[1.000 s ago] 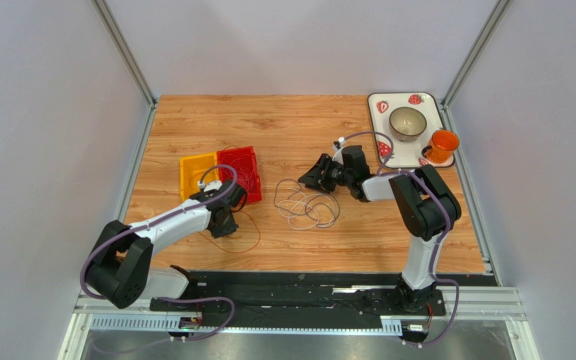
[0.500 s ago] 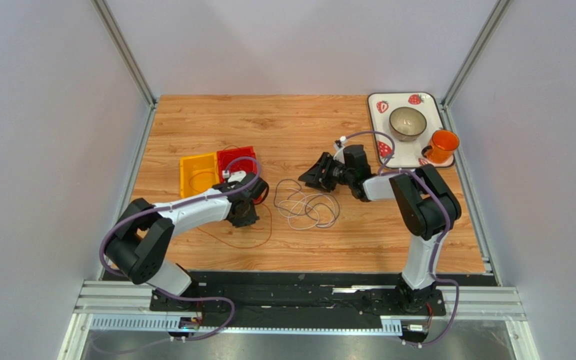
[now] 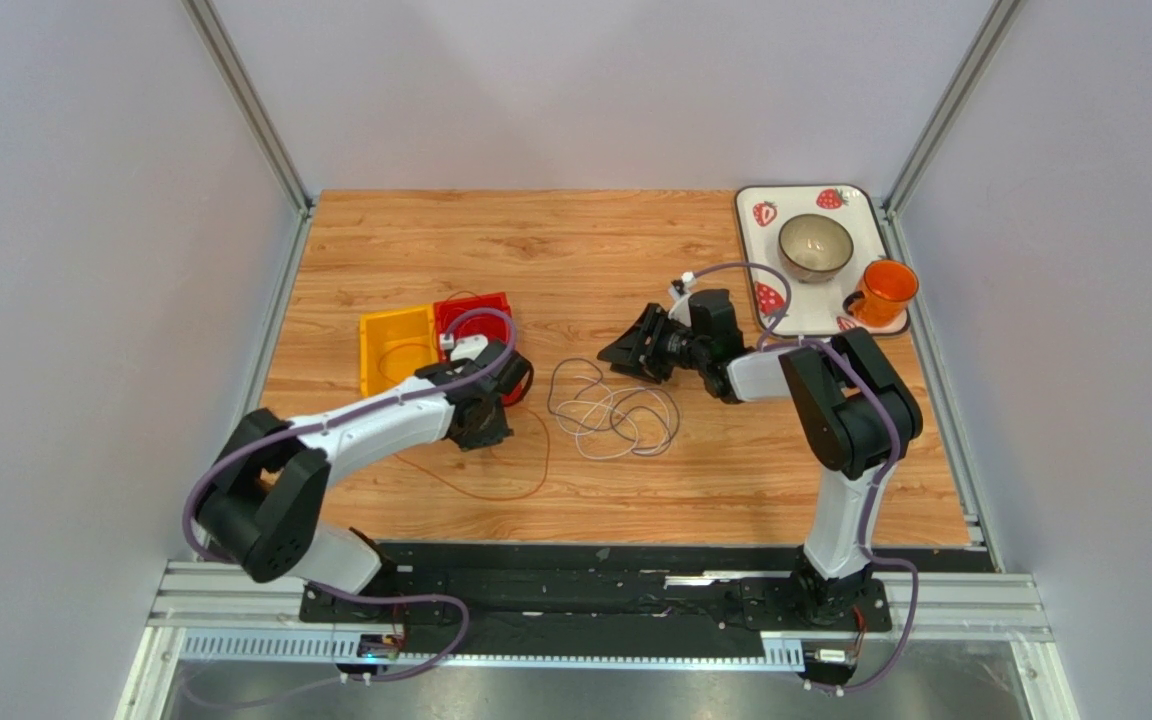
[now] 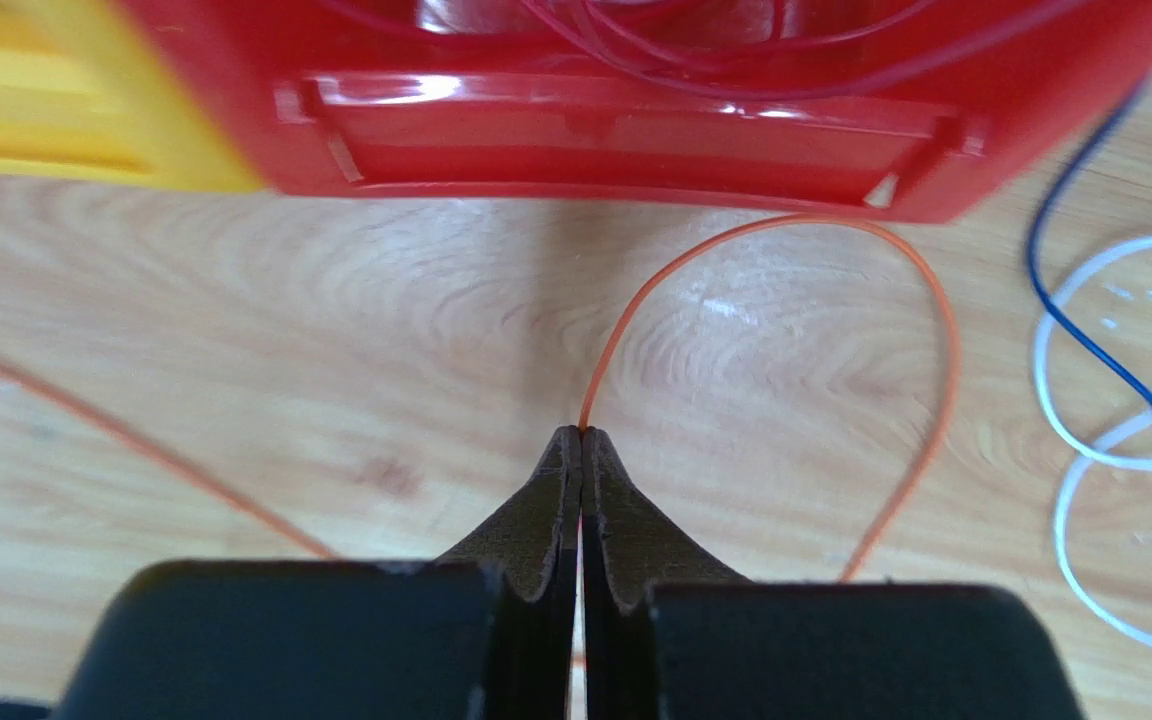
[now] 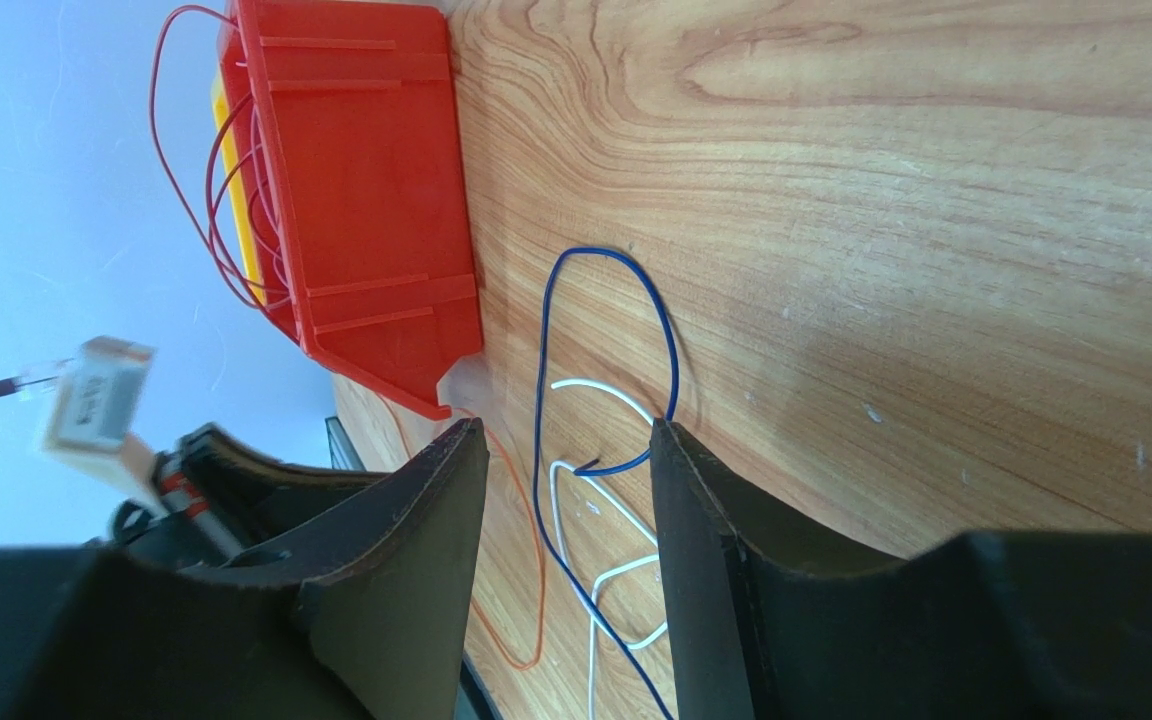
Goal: Untangle the cables
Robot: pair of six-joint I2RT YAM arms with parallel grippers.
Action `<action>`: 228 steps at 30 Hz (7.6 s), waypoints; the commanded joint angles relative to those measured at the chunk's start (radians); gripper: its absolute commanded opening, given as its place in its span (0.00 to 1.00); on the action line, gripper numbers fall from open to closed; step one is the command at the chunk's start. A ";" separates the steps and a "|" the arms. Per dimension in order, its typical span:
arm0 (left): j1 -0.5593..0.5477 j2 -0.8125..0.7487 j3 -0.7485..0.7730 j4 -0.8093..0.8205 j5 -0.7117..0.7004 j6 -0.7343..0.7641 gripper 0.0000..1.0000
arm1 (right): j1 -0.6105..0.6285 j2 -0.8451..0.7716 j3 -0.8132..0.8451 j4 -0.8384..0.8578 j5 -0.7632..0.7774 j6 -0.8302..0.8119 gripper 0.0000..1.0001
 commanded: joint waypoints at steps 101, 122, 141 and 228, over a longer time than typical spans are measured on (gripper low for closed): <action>0.815 -0.087 0.961 -0.085 -0.072 0.510 0.00 | -0.019 0.101 0.016 0.156 -0.101 0.099 0.47; 0.562 -0.360 0.500 -0.169 -0.161 0.389 0.00 | -0.031 0.118 0.003 0.210 -0.126 0.135 0.47; 0.458 -0.603 0.115 -0.355 0.138 0.144 0.00 | -0.031 0.133 -0.006 0.250 -0.137 0.160 0.46; 0.444 0.066 0.253 -0.025 -0.092 0.265 0.11 | -0.054 0.219 -0.011 0.437 -0.213 0.300 0.44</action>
